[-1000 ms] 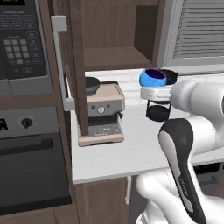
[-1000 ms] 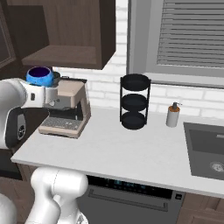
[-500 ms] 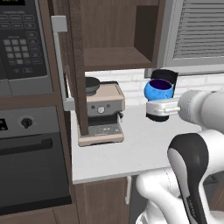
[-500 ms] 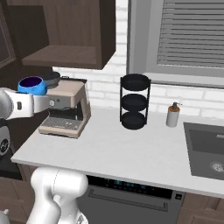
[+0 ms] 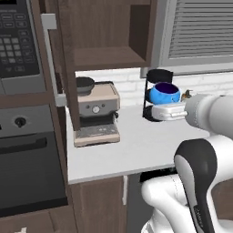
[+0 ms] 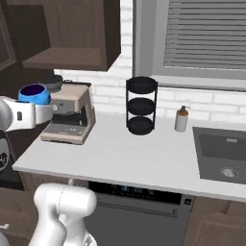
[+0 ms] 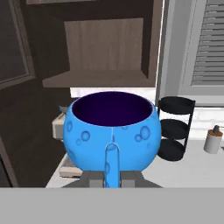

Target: Gather all objects into one cabinet and sort the glasses and bowls to opposite sides.

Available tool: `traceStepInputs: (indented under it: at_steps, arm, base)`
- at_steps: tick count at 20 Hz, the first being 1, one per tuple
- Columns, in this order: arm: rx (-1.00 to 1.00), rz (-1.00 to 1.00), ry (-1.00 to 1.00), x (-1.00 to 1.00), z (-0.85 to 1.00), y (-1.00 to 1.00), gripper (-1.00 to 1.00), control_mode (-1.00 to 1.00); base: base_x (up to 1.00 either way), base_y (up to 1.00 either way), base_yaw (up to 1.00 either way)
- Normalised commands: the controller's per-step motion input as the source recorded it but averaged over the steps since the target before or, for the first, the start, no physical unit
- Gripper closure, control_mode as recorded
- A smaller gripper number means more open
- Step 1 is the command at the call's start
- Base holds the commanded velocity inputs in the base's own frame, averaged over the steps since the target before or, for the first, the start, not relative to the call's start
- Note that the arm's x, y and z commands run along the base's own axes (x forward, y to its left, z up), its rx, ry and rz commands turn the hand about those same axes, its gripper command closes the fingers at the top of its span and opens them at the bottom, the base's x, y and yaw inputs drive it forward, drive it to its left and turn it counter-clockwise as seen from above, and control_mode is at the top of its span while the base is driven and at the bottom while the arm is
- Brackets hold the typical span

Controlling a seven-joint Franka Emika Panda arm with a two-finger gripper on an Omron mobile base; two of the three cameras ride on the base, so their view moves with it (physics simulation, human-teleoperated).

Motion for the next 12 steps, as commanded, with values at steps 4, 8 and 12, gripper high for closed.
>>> traceStepInputs:
  at_steps: [4,8,12]
  arm:
    - [0.0,0.0,0.0,0.0,0.0,0.0,1.0,1.0]
    - [0.0,0.0,0.0,0.0,0.0,0.0,1.0,1.0]
    - [0.0,0.0,0.0,0.0,0.0,0.0,1.0,1.0]
  base:
    - [0.0,-0.48,-0.43]
    - [0.18,-0.45,-0.63]
    - [0.08,-0.33,-0.75]
